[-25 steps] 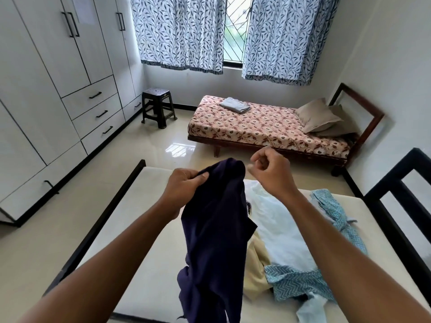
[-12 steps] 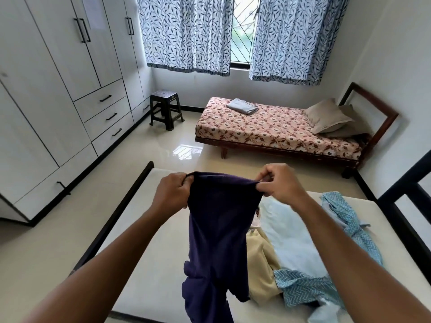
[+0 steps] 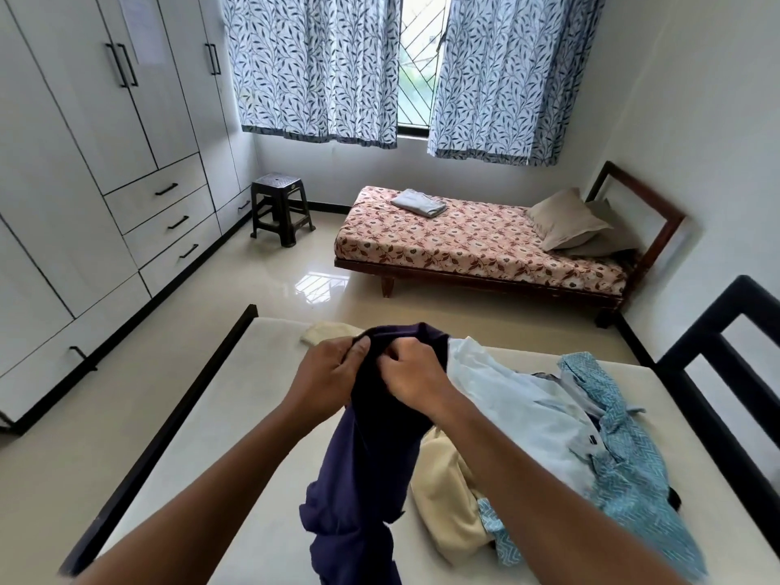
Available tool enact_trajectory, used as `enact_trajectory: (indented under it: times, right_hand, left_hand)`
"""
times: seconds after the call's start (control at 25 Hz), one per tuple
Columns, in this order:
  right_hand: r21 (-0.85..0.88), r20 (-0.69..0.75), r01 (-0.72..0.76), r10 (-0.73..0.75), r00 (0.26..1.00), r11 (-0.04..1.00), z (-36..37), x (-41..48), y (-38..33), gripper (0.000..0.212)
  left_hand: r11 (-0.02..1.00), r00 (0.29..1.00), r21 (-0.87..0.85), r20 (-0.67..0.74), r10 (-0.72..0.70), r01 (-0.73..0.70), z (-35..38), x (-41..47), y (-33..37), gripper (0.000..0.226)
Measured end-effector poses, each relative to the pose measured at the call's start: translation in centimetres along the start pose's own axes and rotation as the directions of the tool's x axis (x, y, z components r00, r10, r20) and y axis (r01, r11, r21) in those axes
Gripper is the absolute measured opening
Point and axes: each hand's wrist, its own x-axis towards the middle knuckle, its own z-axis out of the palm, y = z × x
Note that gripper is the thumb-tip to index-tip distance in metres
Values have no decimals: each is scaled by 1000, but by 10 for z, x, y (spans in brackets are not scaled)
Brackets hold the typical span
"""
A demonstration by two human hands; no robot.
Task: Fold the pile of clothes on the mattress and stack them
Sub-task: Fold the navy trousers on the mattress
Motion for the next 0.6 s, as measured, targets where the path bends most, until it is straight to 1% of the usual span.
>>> enact_trajectory:
  times: [0.08,0.12,0.16,0.2,0.28,0.36,0.4,0.48,0.52,0.56,0.6]
  right_hand:
    - [-55,129,81,-74,989,995,2,1,1,19]
    - [-36,188,113,-105,977,993,1,0,-3,19]
    - [-38,250,109,-96,964,993,0,1,-8,20]
    - [-80,327,90,-59,943,993,-1,2,-13,21]
    - [-251,492,101,37,870,963,-7,2,-16,21]
    - [-434,585,57,233,777,899,-6,5,-18,21]
    - [-491,605,37,310,734,870,-3,4,-19,22]
    - [-544,628,-2,409,662,839,15,-3,-20,21]
    - [-534,618,-32,416,668,845,26,-5,-16,25]
    - [-582,600,-11,439,669,813,35,-9,-11,32]
    - [-558,529,-126,469,707,820,41,-14,-8,38]
  left_hand:
    - [1000,1000,-26,24,18,-18,-2,-7,-1,38]
    - [999,1000,-28,10,28,-28,-4,-8,-1,38]
    - [999,999,-33,-19,30,-30,-7,-8,-1,38]
    - [999,998,-37,-56,19,-21,-11,-8,-3,38]
    - [999,995,-38,-95,-17,14,-16,-9,-9,42]
    - [998,996,-41,-86,-40,37,-18,-16,-14,44]
    - [998,996,-46,-76,-36,33,-16,-19,-14,45]
    - [999,998,-52,-58,-3,0,-11,-24,-8,47]
    - [998,999,-56,-46,17,-20,-8,-26,-5,47]
    - [997,999,-66,-34,27,-29,-6,-27,-4,47]
    - [996,999,-78,-29,35,-37,-6,-28,-3,47]
